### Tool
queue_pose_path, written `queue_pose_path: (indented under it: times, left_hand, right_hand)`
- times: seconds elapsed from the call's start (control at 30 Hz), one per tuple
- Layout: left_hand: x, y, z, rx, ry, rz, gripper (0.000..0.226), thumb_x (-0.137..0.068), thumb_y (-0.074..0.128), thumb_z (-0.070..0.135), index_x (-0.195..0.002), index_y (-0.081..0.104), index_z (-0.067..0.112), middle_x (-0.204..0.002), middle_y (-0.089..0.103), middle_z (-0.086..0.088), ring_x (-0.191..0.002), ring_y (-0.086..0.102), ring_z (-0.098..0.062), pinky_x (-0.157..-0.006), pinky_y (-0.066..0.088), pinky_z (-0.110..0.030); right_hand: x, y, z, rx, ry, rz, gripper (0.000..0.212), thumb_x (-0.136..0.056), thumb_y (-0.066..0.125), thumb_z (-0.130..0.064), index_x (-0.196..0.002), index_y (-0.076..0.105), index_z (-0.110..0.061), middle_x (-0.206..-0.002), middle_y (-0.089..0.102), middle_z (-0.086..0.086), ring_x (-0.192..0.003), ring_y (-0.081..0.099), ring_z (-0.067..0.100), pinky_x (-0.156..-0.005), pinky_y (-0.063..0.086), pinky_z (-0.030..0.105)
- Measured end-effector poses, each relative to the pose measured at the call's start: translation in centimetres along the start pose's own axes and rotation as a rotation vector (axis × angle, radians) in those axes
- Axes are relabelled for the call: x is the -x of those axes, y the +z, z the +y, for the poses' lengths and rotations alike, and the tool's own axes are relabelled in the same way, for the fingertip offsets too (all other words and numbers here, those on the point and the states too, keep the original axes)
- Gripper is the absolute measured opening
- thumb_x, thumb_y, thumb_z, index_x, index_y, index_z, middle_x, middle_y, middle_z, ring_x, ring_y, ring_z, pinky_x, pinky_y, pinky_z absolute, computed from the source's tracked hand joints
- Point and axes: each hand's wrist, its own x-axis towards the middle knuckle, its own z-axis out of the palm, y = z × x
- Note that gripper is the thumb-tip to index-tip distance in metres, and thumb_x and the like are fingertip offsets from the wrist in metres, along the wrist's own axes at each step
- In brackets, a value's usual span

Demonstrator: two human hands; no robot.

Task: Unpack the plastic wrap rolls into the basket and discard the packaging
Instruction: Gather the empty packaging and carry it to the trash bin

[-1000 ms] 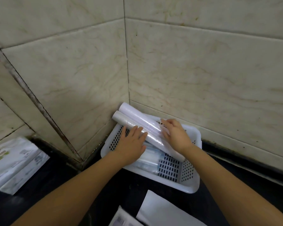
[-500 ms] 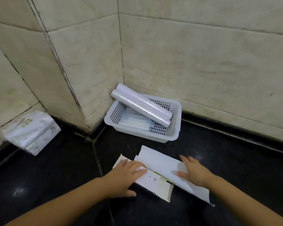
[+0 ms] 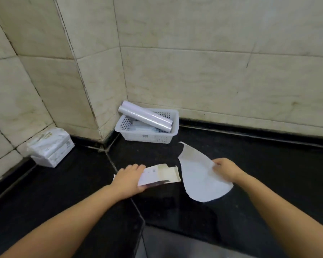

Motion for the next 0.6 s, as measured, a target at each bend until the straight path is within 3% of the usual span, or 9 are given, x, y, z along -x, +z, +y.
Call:
queue_pose_path:
  times: [0.07,0.17,0.37,0.47,0.6]
  left_hand:
    - [0.5,-2.2,2.4,0.084,-0.001,0.002,0.074,-0.069,0.042,0.078,-0.118,0.044,0.023,-0.114,0.053,0.0,-0.105,0.052,-0.024,-0.084,0.047,-0.041]
    - [0.0,-4.3,7.7,0.182,0.051,0.007,0.057,-0.074,0.058,0.059,-0.114,0.044,0.022,-0.115,0.056,-0.003,-0.1,0.055,-0.022,-0.083,0.051,-0.041]
    - [1.0,-4.6,22.3,0.293,0.215,-0.026,0.055,-0.076,0.067,0.047,-0.117,0.044,0.017,-0.108,0.057,-0.003,-0.089,0.059,-0.019,-0.076,0.056,-0.039]
    - [3.4,-3.1,30.3,0.282,0.334,-0.1,0.053,-0.077,0.066,0.046,-0.115,0.043,0.017,-0.102,0.056,-0.001,-0.08,0.058,-0.014,-0.065,0.053,-0.03]
    - [9.0,-0.2,41.8,0.291,0.504,-0.212,0.051,-0.078,0.065,0.046,-0.11,0.043,0.014,-0.104,0.058,-0.005,-0.086,0.06,-0.021,-0.075,0.055,-0.04]
  right_hand:
    - [3.8,-2.1,2.0,-0.182,0.024,0.102,0.035,-0.08,0.041,0.0,-0.08,0.074,-0.011,-0.064,0.068,0.016,-0.055,0.059,0.024,-0.048,0.043,0.027]
    - [9.7,-5.1,6.2,-0.473,0.118,0.3,0.046,-0.084,0.031,0.005,-0.1,0.07,-0.013,-0.064,0.067,0.011,-0.037,0.061,0.018,-0.032,0.038,0.017]
    - [22.9,-8.3,16.5,-0.69,0.332,0.639,0.047,-0.085,0.03,0.002,-0.116,0.062,-0.014,-0.077,0.07,0.01,-0.044,0.067,0.017,-0.036,0.046,0.02]
    - [31.1,-8.5,22.3,-0.732,0.443,0.747,0.05,-0.085,0.027,0.004,-0.116,0.062,-0.013,-0.086,0.069,0.012,-0.042,0.067,0.017,-0.034,0.047,0.02]
    - [44.2,-7.8,30.1,-0.802,0.613,0.867,0.051,-0.085,0.027,0.006,-0.117,0.062,-0.011,-0.087,0.064,0.019,-0.033,0.062,0.014,-0.031,0.043,0.015]
